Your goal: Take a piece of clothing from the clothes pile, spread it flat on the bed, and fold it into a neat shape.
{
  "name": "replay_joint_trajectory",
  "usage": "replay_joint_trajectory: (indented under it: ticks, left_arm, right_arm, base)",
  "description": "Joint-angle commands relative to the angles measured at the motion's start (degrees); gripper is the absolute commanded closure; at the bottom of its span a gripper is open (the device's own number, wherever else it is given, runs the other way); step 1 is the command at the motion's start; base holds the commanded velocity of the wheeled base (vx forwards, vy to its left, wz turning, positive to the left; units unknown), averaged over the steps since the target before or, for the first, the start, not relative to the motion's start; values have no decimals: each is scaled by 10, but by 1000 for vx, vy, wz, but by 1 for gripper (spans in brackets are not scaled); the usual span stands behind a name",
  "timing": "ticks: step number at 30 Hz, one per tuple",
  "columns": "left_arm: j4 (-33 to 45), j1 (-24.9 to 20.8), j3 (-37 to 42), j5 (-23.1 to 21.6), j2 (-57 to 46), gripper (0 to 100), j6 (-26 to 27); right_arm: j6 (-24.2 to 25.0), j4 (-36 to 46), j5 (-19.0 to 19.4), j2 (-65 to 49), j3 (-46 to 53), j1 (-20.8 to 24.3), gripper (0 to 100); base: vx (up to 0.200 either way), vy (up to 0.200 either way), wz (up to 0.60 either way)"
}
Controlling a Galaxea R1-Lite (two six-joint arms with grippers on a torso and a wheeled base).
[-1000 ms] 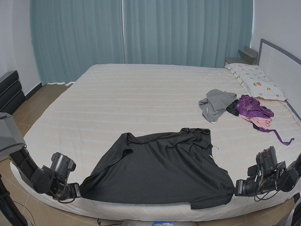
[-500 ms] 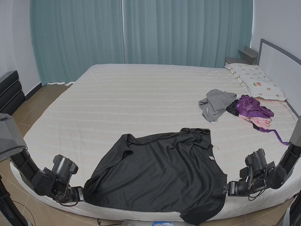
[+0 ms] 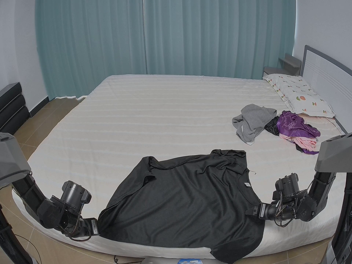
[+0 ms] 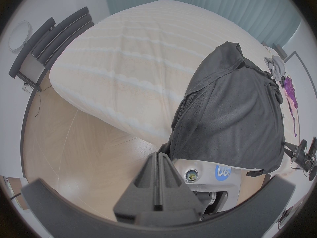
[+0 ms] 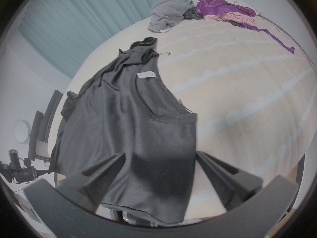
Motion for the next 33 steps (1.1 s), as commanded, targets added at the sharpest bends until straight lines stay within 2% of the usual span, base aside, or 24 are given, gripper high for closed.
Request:
replay_joint_trajectory:
  ticks: [1, 4, 7, 12, 19, 20, 21, 27, 33]
  left_arm:
    - [0, 1, 0, 0, 2, 100, 1]
    - [0, 0, 2, 0, 2, 100, 2]
    - [0, -3, 3, 0, 2, 100, 1]
    - [0, -5, 3, -1, 3, 100, -1]
    - [-4, -5, -2, -3, 15, 100, -3]
    - [-5, -5, -2, -5, 18, 100, -3]
    - [-6, -5, -2, -9, 19, 0, -3]
    - [-6, -4, -11, -19, 12, 0, -7]
    - [-7, 14, -35, -29, -34, 0, -31]
  right_arm:
    - [5, -8, -14, 42, 2, 0, 100]
    - [5, -8, -22, 36, 6, -2, 100]
    - [4, -10, -37, 16, 8, -22, 100]
    - [-6, -9, -38, -18, 2, -64, 100]
    - [-6, -10, -33, 0, 2, -53, 100]
    - [-4, -10, -32, 5, 0, -50, 0]
    - [-4, -10, -31, 8, 0, -49, 0]
    - [11, -32, -15, -4, 1, -44, 0]
    - [104, -75, -2, -59, 0, -44, 0]
  base:
    - [0, 0, 0]
    - [0, 0, 0]
    - [0, 0, 0]
    - [0, 0, 0]
    - [0, 0, 0]
    - [0, 0, 0]
    - [0, 0, 0]
    - [0, 0, 0]
    - [0, 0, 0]
